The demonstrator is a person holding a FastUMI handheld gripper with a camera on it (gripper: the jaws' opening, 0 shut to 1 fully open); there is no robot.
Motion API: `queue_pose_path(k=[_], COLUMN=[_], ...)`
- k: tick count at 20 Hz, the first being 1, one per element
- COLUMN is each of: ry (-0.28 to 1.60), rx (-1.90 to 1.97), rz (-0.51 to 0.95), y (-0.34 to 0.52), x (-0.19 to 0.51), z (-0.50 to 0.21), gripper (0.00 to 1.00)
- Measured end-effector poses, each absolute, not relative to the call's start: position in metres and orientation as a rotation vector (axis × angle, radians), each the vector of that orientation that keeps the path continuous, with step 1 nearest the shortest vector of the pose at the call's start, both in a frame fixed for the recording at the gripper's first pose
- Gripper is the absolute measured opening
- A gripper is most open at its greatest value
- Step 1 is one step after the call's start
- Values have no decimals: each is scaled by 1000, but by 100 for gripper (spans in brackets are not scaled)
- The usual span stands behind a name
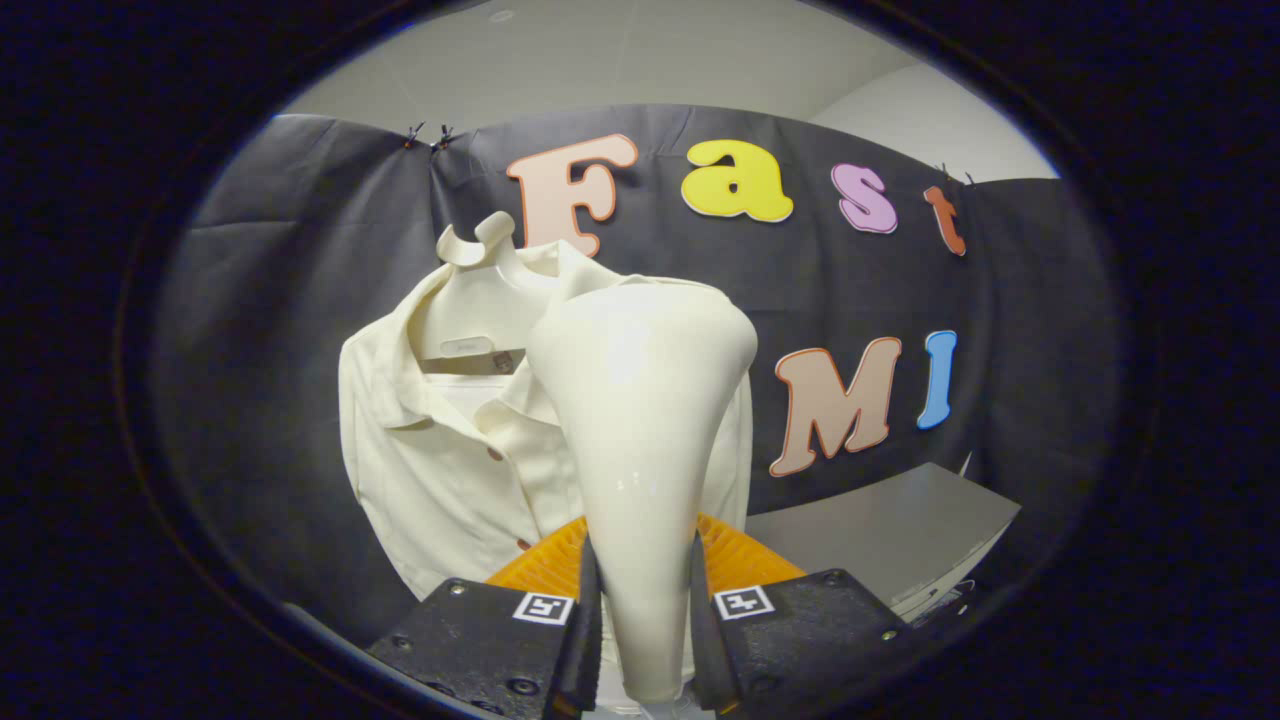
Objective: Iron the clothes twice with a garment steamer, once on the left side and once on the right side.
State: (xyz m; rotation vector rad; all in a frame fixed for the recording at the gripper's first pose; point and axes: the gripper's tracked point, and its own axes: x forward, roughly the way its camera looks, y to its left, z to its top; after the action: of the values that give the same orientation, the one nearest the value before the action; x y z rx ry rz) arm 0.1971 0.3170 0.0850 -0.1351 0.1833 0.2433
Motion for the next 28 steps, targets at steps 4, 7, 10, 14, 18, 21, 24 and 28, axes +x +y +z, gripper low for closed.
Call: queue_pose_path(k=[4, 7, 10, 14, 18, 21, 24, 28], ry=[246, 272, 304, 344, 389, 436, 472, 523], rx=[-148, -194, -207, -215, -225, -238, -244, -237], rz=[295, 283, 279, 258, 261, 263, 256, 254], y=[324, 324, 317, 307, 300, 291, 281, 270], x=[215, 225, 226, 231, 232, 235, 238, 240], z=[73, 52, 26, -10, -50, -78, -100, -128], gripper=[38, 38, 38, 38, 38, 38, 38, 38])
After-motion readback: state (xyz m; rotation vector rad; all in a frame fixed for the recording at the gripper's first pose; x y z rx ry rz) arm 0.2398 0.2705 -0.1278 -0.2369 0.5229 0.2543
